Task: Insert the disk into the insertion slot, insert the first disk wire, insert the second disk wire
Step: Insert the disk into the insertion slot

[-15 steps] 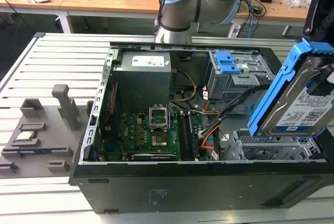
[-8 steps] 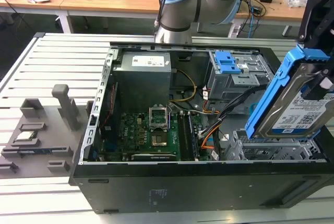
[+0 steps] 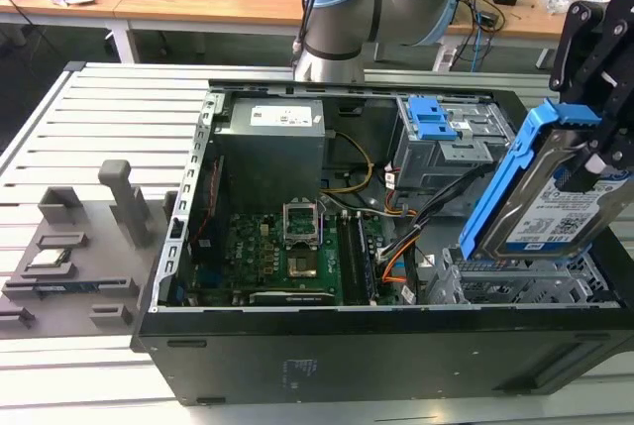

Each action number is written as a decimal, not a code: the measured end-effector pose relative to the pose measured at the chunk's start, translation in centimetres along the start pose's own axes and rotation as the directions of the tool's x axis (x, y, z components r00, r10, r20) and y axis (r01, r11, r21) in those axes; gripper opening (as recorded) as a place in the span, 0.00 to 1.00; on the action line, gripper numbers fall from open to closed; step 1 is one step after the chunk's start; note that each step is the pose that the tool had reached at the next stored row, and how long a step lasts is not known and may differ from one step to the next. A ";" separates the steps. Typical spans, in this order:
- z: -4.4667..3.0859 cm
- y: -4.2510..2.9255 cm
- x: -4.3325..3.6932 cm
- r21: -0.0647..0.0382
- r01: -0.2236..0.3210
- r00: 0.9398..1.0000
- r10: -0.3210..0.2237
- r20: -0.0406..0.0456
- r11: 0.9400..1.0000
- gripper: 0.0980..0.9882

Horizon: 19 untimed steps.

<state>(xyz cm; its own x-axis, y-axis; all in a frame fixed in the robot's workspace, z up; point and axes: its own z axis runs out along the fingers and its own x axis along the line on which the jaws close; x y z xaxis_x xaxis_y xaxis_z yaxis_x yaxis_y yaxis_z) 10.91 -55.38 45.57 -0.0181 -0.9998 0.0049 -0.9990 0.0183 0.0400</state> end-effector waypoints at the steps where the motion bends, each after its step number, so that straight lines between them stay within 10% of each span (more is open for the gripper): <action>1: 0.14 -0.04 -0.03 0.000 0.000 1.000 0.000 0.000 1.000 0.30; 19: 2.66 -0.38 -0.50 0.000 0.000 1.000 0.000 0.000 1.000 0.30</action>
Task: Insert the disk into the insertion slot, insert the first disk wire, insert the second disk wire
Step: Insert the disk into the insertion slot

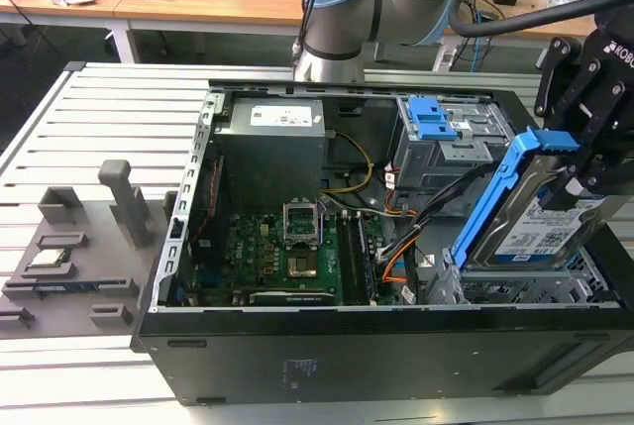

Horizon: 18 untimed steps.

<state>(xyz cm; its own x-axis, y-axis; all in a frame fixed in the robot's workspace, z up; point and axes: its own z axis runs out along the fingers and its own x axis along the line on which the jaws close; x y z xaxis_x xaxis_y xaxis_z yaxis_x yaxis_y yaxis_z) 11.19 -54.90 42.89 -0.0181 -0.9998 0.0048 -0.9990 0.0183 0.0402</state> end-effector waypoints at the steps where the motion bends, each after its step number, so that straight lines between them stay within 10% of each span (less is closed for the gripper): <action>1: 0.12 -0.01 0.00 0.000 0.000 1.000 0.000 0.000 1.000 0.30; 18: 3.78 -0.15 -0.02 0.000 0.000 1.000 0.000 0.000 1.000 0.30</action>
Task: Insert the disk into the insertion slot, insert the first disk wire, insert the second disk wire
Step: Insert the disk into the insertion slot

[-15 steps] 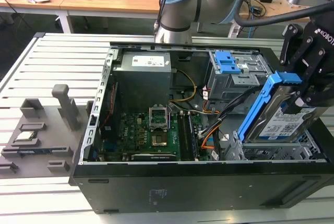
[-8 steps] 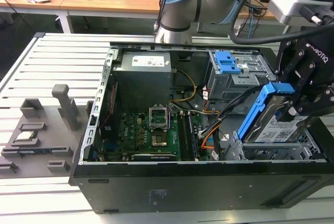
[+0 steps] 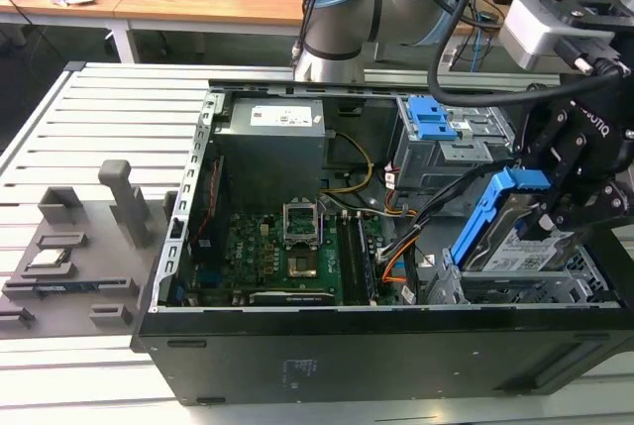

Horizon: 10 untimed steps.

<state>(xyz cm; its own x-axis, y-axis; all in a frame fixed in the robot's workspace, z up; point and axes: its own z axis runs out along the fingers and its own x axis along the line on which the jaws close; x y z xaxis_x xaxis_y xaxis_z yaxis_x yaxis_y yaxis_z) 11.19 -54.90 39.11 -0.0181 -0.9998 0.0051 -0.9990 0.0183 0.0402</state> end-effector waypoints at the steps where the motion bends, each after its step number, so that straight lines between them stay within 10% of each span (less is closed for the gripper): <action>1: 0.01 0.00 0.00 0.000 0.000 1.000 0.000 0.000 1.000 0.30; 10: 0.02 0.00 0.00 0.000 0.000 1.000 0.000 0.000 1.000 0.30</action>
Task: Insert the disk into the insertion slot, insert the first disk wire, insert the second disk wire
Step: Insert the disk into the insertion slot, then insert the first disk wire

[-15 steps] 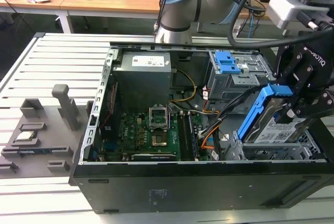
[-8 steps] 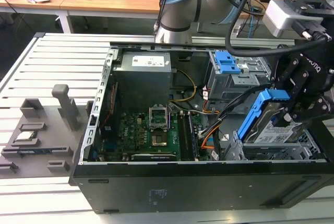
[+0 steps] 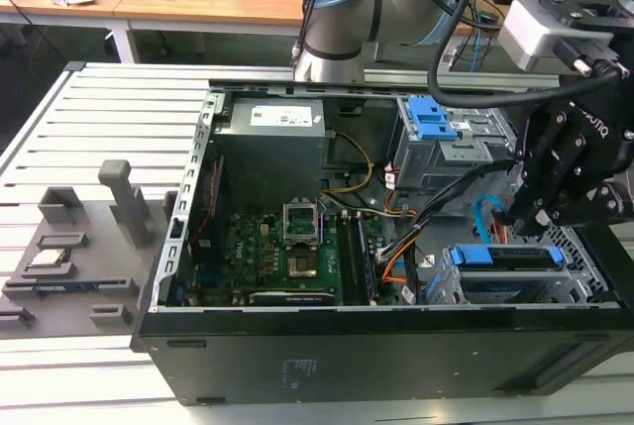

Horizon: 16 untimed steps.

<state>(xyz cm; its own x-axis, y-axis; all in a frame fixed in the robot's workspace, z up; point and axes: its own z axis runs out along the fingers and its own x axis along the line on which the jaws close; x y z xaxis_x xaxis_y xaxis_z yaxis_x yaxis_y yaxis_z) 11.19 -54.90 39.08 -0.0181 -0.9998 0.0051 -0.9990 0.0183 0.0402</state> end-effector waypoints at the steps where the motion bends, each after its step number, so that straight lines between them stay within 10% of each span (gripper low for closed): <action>1: 0.00 0.00 0.00 0.000 0.000 1.000 0.000 0.000 1.000 0.22; 3: 0.01 0.00 0.00 0.000 0.000 1.000 0.000 0.000 1.000 0.02; 16: 0.10 -0.59 -0.13 0.000 0.000 1.000 0.000 0.000 1.000 0.01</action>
<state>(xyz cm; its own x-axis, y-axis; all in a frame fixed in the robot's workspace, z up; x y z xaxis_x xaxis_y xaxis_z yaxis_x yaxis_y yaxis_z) 11.77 -54.78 38.96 -0.0181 -0.9998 0.0047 -0.9990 0.0182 0.0402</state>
